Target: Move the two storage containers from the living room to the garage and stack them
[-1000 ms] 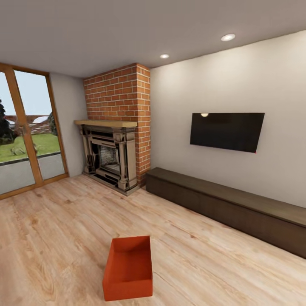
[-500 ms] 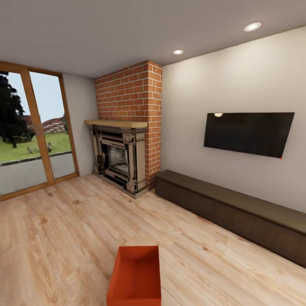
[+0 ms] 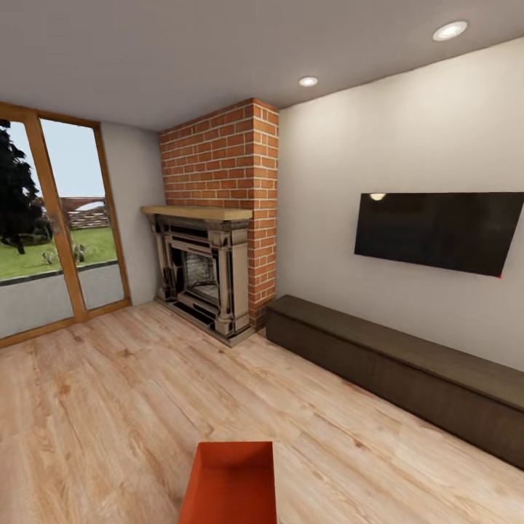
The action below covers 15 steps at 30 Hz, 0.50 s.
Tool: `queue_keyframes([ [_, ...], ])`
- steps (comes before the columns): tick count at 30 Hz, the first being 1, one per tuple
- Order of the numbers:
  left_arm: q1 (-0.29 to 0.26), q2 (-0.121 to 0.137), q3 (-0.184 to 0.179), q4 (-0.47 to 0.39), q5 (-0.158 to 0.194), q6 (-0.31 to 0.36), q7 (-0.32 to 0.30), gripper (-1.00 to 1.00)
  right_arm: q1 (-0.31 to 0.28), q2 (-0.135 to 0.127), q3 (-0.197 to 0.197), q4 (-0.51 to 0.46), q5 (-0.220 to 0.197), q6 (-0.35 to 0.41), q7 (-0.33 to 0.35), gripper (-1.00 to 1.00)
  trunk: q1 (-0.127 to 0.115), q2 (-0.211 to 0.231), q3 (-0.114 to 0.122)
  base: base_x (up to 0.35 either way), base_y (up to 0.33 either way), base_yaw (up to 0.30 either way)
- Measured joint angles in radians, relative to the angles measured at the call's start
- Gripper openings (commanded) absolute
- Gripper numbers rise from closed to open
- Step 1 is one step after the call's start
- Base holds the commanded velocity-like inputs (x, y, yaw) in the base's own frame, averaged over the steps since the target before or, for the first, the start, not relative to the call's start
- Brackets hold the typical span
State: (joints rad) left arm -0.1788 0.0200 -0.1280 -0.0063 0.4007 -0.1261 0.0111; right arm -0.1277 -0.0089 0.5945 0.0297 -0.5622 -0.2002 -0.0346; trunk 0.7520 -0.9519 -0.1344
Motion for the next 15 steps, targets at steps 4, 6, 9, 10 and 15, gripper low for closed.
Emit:
queue_keyframes([
  [4,0.000,0.000,0.000,0.000,0.000,-0.002,0.000,1.00,0.000,-0.001,0.000,0.000,0.000,-0.001,0.000,1.00,0.000,0.000,0.000,0.242,0.056,0.000],
  [6,0.000,0.000,0.000,0.000,0.000,-0.001,0.000,1.00,0.000,-0.001,0.000,0.000,0.000,-0.001,0.000,1.00,0.000,0.000,0.000,0.201,0.088,0.000],
  [9,0.000,0.000,0.000,0.000,0.000,-0.002,0.000,1.00,0.000,-0.001,0.000,0.000,0.000,-0.001,0.000,1.00,0.000,0.000,0.000,0.176,0.098,0.000],
  [10,0.000,0.000,0.000,0.000,0.000,-0.002,0.000,1.00,0.000,-0.001,0.000,0.000,0.000,-0.001,0.000,1.00,0.000,0.000,0.000,0.161,0.129,0.000],
  [15,0.000,0.000,0.000,0.000,0.000,-0.002,0.000,1.00,0.000,0.000,0.000,0.000,0.000,-0.001,0.000,1.00,0.000,0.000,0.000,0.155,0.211,0.000],
])
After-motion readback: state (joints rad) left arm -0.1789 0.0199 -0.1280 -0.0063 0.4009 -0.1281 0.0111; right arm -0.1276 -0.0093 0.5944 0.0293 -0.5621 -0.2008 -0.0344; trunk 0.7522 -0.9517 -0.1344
